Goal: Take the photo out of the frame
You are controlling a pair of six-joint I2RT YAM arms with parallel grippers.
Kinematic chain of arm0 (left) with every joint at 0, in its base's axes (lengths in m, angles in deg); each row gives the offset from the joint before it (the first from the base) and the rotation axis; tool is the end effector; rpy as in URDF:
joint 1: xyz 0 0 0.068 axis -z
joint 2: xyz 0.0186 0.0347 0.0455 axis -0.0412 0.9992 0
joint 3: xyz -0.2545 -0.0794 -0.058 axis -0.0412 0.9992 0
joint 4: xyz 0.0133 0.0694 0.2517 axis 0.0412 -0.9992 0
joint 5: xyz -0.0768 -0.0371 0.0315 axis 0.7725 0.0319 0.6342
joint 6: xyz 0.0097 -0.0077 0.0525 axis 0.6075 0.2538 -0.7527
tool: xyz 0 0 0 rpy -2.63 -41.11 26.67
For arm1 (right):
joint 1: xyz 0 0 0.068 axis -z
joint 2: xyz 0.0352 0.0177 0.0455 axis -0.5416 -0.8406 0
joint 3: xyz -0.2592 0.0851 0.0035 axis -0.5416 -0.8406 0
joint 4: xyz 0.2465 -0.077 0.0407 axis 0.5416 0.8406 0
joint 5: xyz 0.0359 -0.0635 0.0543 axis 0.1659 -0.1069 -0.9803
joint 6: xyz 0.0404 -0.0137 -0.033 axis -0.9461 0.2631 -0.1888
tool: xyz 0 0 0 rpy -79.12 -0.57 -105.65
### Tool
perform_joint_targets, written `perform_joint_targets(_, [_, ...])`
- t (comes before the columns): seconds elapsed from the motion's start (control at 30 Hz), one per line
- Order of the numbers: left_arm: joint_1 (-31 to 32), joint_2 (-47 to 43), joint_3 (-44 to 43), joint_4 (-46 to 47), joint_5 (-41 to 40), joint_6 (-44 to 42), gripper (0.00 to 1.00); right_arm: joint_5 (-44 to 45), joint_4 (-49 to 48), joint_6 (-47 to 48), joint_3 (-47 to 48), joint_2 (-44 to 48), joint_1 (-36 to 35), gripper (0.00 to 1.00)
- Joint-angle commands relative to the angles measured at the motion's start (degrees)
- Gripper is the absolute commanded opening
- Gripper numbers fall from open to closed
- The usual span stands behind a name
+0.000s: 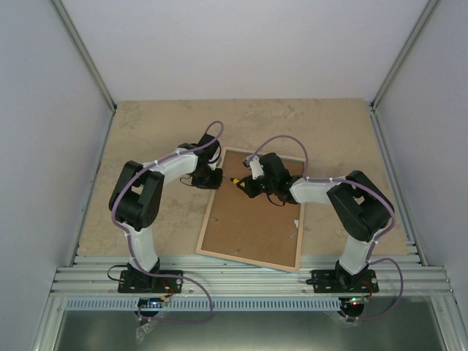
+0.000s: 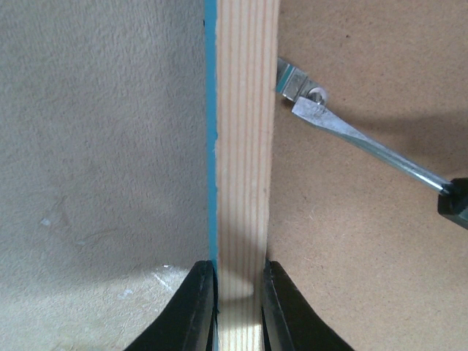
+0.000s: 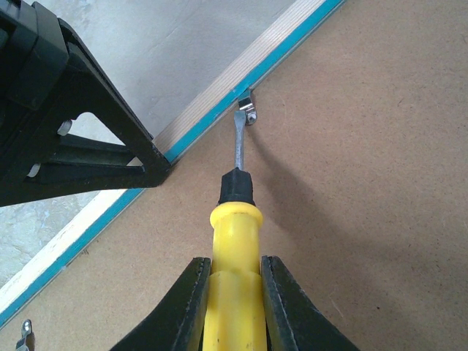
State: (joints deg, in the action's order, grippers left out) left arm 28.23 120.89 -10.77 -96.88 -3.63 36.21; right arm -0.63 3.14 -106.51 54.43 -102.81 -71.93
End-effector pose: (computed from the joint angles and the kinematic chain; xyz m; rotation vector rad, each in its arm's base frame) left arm 0.3183 -0.1609 0.1560 0.2412 2.9732 -0.3519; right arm 0.2727 0.2356 0.1415 -0.5795 2.3184 0.8622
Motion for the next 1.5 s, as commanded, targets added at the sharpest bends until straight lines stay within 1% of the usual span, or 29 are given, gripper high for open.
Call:
perform_joint_targets(0.0, [-0.29, 0.61, 0.38, -1.72, -0.14, 0.89, 0.00, -1.25, -2.15, 0.37, -0.31, 1.24, -0.16, 0.01])
perform_joint_targets(0.47, [-0.29, 0.71, 0.28, -1.73, -0.10, 0.85, 0.00, -3.24, -1.25, 0.83, 0.05, 1.31, -0.21, 0.00])
perform_joint_targets(0.83, [-0.29, 0.72, 0.43, -1.67, 0.13, 0.82, 0.00, 0.93, -1.59, -0.35, 0.42, -0.32, -0.17, 0.00])
perform_joint_targets(1.2, [-0.29, 0.81, 0.49, -1.66, 0.45, 0.74, 0.00, 0.86, -2.43, -0.70, 1.14, -1.86, -0.17, 0.01])
perform_joint_targets(1.47, [-0.29, 0.85, 0.56, -1.62, 0.61, 0.68, 0.00, 5.46, -3.73, -2.35, 0.89, -1.90, -0.16, 0.01])
